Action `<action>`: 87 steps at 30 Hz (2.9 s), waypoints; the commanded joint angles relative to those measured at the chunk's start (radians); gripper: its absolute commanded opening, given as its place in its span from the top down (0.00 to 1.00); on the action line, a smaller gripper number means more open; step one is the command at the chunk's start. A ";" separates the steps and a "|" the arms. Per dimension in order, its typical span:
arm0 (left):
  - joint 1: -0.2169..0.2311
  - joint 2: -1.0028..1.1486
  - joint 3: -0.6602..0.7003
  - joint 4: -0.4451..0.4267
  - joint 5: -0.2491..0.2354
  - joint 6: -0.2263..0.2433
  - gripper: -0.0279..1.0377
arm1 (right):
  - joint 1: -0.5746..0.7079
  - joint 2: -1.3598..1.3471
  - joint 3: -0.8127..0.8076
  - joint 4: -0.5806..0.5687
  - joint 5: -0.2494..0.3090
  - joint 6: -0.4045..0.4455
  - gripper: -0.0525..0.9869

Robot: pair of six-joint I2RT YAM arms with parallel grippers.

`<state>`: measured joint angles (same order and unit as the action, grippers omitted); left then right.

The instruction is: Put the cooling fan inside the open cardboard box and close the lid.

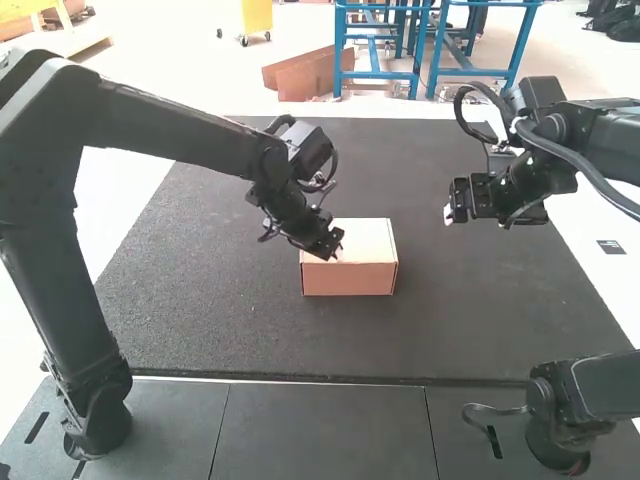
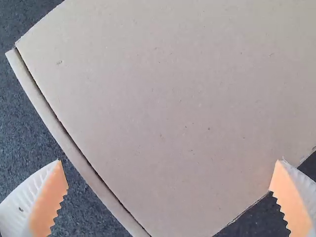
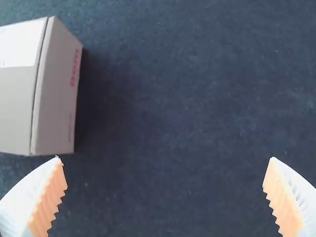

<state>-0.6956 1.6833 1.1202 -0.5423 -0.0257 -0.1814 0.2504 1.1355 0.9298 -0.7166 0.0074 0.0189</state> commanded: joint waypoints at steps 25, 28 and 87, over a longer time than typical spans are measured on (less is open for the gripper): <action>0.245 -0.286 0.236 0.130 -0.003 0.026 0.06 | -0.016 -0.031 0.072 0.233 -0.057 -0.019 0.07; 0.254 -0.338 0.158 0.228 -0.006 0.022 0.06 | -0.016 -0.051 0.049 0.325 -0.084 -0.019 0.07; 0.357 -1.528 -1.122 0.929 -0.172 0.168 0.07 | -0.197 -0.295 -0.787 1.418 -0.038 0.010 0.07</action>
<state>-0.3382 0.2379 0.0055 0.4271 -0.1947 -0.0189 0.0723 0.8650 0.1524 0.6792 -0.0399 0.0441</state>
